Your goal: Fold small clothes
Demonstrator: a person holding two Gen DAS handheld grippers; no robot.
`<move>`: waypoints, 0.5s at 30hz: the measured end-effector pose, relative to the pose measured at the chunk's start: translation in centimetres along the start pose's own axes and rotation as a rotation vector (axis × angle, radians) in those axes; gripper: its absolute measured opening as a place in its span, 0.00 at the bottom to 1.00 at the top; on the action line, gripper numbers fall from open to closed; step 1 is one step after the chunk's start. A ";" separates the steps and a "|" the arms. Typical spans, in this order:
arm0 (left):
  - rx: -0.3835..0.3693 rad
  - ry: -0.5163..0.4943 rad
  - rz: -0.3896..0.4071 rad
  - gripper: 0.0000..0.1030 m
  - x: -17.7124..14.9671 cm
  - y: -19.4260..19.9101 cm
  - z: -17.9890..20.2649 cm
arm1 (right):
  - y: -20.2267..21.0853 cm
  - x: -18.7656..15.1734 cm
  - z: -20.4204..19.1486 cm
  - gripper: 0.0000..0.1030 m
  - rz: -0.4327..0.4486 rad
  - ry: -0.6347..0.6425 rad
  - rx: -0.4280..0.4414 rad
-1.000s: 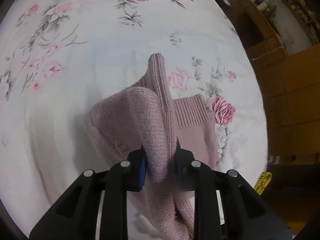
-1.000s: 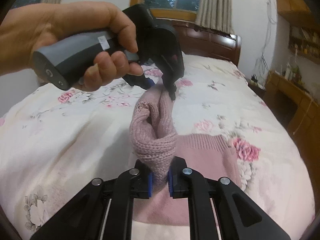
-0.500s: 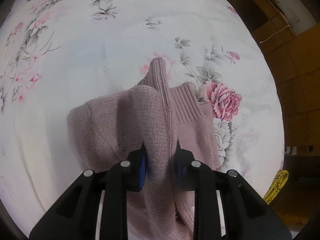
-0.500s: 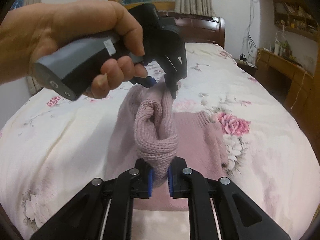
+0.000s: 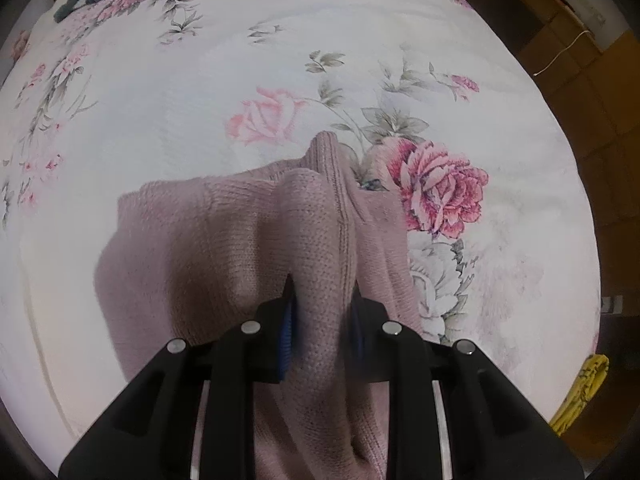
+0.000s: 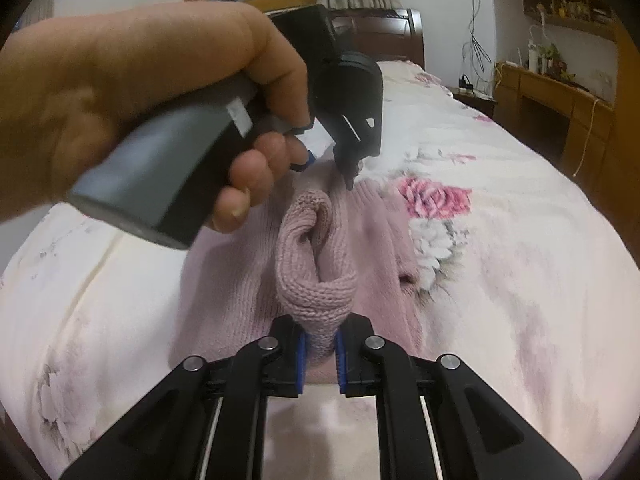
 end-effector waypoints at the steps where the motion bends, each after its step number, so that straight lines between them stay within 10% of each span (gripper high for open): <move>1: 0.008 0.003 0.011 0.21 0.0 -0.4 0.3 | -0.4 -0.3 0.6 0.10 -0.015 -0.021 0.015; 11: -0.093 0.027 0.156 0.23 -0.1 -2.8 1.1 | -4.1 -1.7 6.2 0.10 -0.167 -0.216 0.302; 15: -0.247 0.024 0.232 0.46 -0.3 -2.8 0.8 | -5.2 -1.6 7.7 0.12 -0.227 -0.259 0.436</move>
Point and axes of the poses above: each gripper's, at about its wrist camera, not at the fingertips, and y roughly against the way its jaws point, z to its right, x to its top, the point moved 4 cm from there along -y, roughly the way its jaws point, and after that the axes turned 14 degrees about -z, right-handed, at the moved point
